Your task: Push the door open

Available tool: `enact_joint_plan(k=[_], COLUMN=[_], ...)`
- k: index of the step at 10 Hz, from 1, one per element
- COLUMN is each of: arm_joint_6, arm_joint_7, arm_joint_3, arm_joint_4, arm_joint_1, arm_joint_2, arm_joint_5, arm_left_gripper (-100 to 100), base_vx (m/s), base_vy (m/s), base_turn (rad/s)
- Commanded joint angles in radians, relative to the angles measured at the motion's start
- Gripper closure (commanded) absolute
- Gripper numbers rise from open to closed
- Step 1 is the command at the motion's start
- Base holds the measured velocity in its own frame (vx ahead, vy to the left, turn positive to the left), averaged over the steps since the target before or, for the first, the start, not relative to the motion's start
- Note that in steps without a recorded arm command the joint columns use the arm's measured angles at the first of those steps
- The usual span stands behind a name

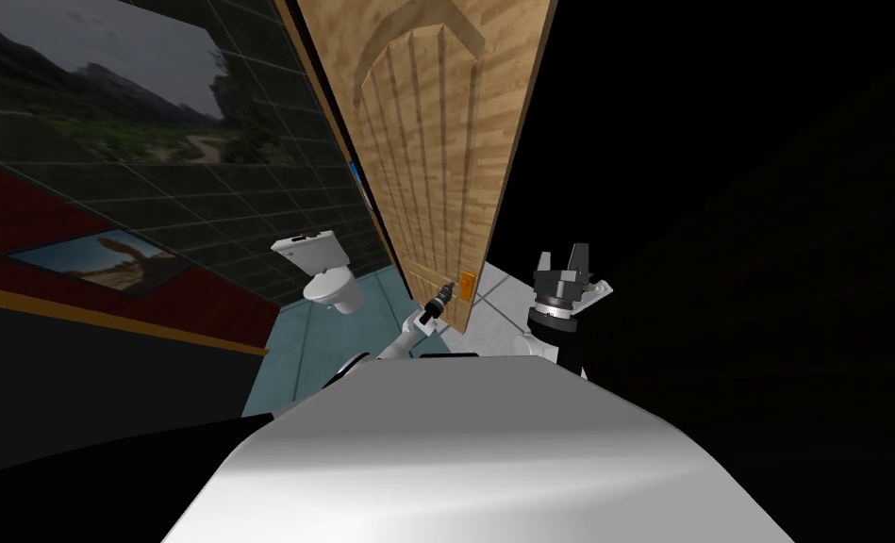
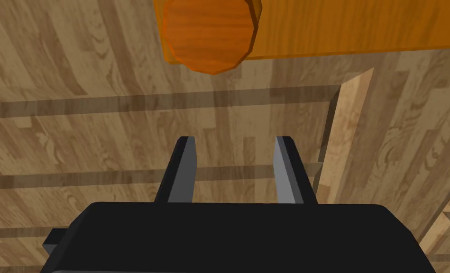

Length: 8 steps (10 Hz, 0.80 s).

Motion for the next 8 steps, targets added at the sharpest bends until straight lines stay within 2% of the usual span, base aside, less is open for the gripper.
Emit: enact_joint_plan(k=[1,4,5,8], arm_joint_6=[0.004,0.007,0.003,0.0], arm_joint_7=[0.012,0.031,0.028,0.021], arm_joint_3=[-0.013,-0.034,-0.029,-0.02], arm_joint_4=[-0.013,-0.03,-0.02,-0.013], arm_joint_1=[0.004,0.007,0.002,0.0], arm_joint_2=[0.001,-0.009,-0.006,-0.002], arm_joint_5=[0.0,-0.001,0.0,0.001], arm_left_gripper=[-100,-100,-100,-100], base_vx=[-0.237,-0.203,-0.082,0.115], base_vy=[0.098,0.111,0.058,-0.108], base_turn=[0.003,0.004,-0.01,-0.021])
